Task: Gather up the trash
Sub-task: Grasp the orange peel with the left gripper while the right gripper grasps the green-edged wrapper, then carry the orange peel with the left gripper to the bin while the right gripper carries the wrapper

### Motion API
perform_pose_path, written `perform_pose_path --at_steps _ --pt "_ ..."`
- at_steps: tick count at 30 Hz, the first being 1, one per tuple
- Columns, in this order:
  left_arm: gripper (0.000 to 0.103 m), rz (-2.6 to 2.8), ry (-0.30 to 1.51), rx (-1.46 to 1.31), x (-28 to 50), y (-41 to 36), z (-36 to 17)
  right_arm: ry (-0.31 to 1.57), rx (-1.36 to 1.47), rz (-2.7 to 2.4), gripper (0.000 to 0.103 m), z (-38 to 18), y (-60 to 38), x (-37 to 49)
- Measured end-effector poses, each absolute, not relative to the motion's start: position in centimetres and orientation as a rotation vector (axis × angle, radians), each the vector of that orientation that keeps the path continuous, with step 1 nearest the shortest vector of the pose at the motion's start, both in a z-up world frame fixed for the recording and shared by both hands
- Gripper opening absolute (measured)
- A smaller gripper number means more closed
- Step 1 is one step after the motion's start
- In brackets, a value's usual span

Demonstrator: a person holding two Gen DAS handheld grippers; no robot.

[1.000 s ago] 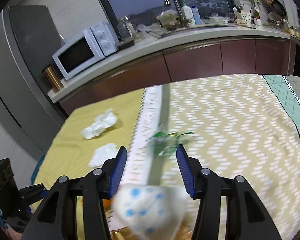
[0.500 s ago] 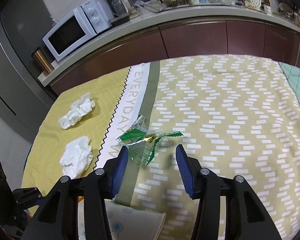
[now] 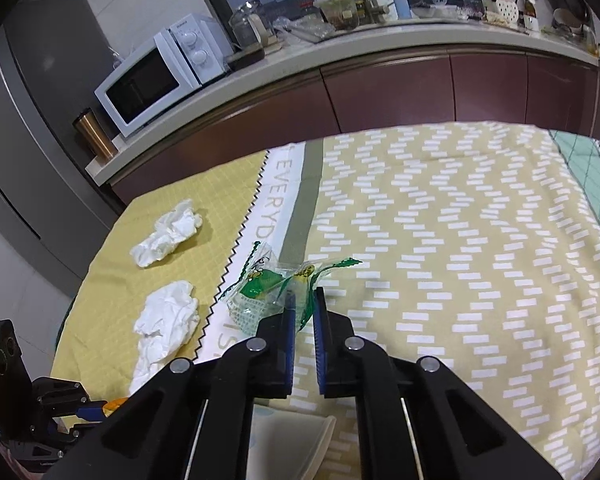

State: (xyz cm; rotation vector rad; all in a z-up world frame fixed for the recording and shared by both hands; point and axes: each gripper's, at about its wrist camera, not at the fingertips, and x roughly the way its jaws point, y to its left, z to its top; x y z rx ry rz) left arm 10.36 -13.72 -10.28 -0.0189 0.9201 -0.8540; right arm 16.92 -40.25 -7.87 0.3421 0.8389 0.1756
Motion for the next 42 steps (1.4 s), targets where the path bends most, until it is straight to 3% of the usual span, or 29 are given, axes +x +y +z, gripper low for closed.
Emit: perform_pose_path --at_steps 24,42 --pt "0.013 -0.720 0.810 -0.095 8.0 -2.3 -7.3 0.714 0.308 0.400 0.007 -2.7 -31.0 13.5" --pt "0.013 -0.499 0.739 -0.199 6.2 9.7 -5.1 0.769 0.263 0.627 0.007 -3.5 -19.8 14.6"
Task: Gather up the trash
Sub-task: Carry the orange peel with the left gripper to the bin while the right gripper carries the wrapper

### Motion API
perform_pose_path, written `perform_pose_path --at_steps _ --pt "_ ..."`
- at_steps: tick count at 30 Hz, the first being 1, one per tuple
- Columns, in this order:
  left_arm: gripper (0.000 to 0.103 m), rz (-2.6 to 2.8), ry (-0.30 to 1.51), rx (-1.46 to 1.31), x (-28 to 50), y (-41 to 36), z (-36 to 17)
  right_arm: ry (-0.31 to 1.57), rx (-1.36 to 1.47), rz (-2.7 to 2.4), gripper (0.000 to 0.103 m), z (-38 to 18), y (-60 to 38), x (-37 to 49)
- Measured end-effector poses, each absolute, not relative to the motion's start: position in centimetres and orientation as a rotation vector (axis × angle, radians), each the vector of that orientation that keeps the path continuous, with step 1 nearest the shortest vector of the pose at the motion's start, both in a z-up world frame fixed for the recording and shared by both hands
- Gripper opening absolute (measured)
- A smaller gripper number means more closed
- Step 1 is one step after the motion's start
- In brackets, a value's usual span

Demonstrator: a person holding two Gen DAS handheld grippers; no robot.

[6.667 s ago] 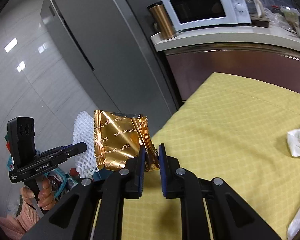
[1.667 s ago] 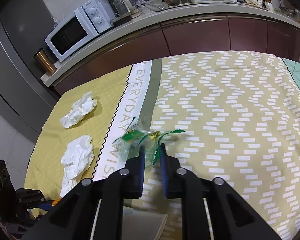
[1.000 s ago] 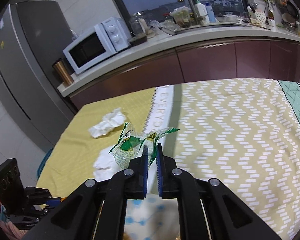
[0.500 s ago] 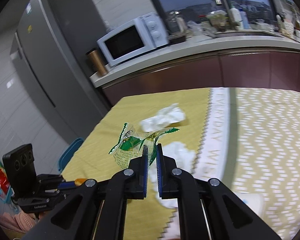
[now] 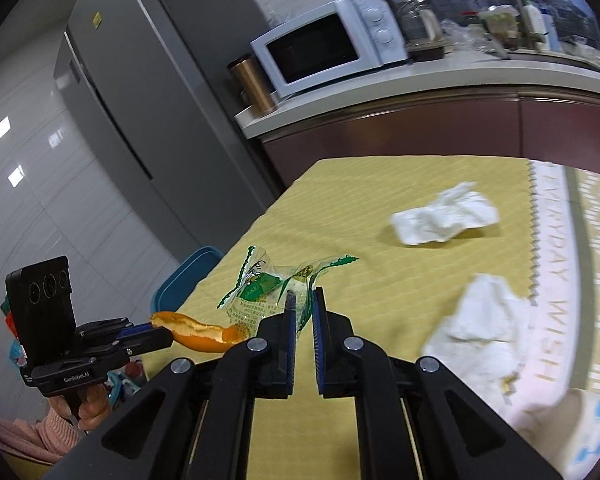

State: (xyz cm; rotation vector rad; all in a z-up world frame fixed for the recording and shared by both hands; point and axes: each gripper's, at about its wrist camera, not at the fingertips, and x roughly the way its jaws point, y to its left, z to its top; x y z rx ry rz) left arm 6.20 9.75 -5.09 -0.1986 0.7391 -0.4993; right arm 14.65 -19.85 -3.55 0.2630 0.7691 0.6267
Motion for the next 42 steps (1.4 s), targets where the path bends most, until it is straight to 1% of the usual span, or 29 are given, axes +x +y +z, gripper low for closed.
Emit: perform_pose_path --at_steps 10,29,42 --pt "0.013 -0.382 0.703 -0.257 4.8 15.6 -4.6 0.798 0.209 0.720 0.007 -3.5 -14.0 15.8" --pt "0.013 -0.186 0.662 -0.324 3.2 23.4 -4.1 0.821 0.108 0.872 0.007 -2.7 -4.9 17.7" --pt "0.013 -0.077 0.678 -0.359 3.7 27.9 -5.6 0.856 0.028 0.940 0.007 -3.2 0.6 18.3"
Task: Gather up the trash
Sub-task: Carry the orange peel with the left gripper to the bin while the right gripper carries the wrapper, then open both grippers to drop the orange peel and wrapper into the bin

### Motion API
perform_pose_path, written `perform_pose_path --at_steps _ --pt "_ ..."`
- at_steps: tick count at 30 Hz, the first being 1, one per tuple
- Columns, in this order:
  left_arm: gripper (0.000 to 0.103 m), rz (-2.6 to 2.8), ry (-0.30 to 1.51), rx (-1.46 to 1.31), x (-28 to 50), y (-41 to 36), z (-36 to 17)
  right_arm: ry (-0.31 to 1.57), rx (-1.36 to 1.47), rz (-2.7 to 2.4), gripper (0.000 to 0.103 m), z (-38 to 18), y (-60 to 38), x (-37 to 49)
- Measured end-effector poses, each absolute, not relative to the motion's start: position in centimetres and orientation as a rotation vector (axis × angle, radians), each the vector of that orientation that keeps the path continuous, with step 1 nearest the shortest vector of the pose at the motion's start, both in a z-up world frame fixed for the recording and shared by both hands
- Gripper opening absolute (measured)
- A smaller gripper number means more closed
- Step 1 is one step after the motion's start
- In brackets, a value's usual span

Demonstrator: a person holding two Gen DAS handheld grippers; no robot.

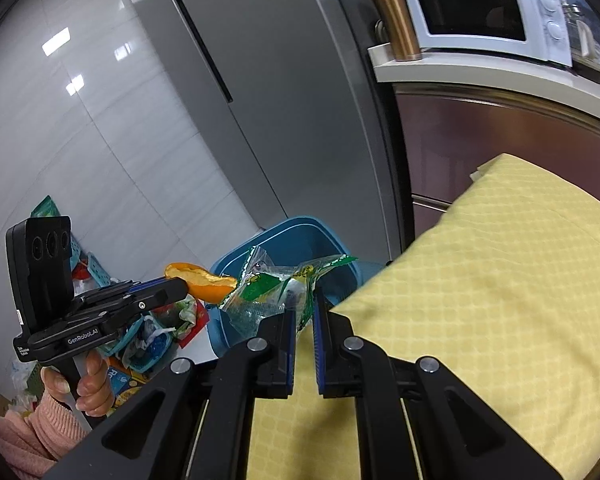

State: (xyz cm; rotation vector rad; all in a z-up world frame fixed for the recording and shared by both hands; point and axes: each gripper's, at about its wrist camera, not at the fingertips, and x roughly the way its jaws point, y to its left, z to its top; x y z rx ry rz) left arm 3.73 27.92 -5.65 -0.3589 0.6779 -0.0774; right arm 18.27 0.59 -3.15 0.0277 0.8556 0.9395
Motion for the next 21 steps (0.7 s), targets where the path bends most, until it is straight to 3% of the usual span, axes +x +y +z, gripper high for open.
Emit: perform_pose_path --at_steps 21 --pt "0.013 0.039 0.759 -0.367 6.4 31.2 -9.6 0.958 -0.146 0.967 0.007 -6.1 8.9 19.5"
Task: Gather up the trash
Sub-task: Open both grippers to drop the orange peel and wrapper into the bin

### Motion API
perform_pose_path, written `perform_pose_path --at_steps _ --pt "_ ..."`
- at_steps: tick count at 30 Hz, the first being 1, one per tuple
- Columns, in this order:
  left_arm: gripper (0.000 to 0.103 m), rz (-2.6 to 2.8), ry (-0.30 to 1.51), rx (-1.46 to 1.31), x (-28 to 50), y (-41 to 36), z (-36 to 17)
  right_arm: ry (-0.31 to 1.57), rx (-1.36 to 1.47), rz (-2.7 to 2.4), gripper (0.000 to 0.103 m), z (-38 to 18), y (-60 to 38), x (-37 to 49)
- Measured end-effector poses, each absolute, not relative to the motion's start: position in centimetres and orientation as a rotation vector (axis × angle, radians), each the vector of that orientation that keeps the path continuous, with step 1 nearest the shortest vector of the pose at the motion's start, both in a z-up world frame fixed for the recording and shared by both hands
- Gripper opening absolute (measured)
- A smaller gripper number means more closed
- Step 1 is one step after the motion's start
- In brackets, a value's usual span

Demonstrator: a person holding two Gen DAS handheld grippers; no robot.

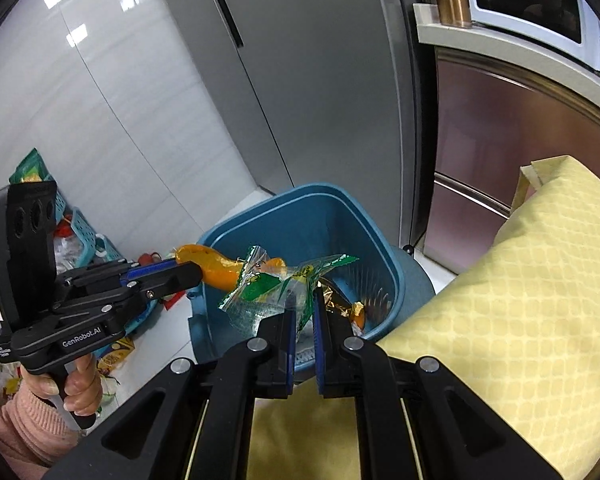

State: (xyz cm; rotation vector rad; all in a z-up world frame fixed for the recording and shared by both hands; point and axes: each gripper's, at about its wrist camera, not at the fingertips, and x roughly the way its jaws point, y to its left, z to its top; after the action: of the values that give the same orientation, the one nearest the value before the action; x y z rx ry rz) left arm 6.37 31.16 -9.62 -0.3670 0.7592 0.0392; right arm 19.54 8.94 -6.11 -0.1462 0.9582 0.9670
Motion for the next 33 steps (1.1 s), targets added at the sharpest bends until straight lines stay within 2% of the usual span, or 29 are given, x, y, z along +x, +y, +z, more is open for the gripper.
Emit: perform_pose_path --at_steps 23,25,28,33 --pt "0.015 0.041 0.863 -0.433 10.2 31.2 -14.2 1.036 -0.203 0.931 0.013 -8.7 11.1 20.6" --pt "0.019 0.042 0.857 -0.429 10.0 31.0 -14.0 1.034 -0.195 0.928 0.019 -8.7 10.9 20.6" --pt "0.021 0.046 0.841 -0.411 9.6 30.5 -13.3 1.029 -0.184 0.932 0.020 -8.6 10.5 20.6" --pt "0.034 0.050 0.811 -0.375 8.9 29.5 -12.0 1.018 -0.149 0.939 0.024 -8.1 9.5 20.4"
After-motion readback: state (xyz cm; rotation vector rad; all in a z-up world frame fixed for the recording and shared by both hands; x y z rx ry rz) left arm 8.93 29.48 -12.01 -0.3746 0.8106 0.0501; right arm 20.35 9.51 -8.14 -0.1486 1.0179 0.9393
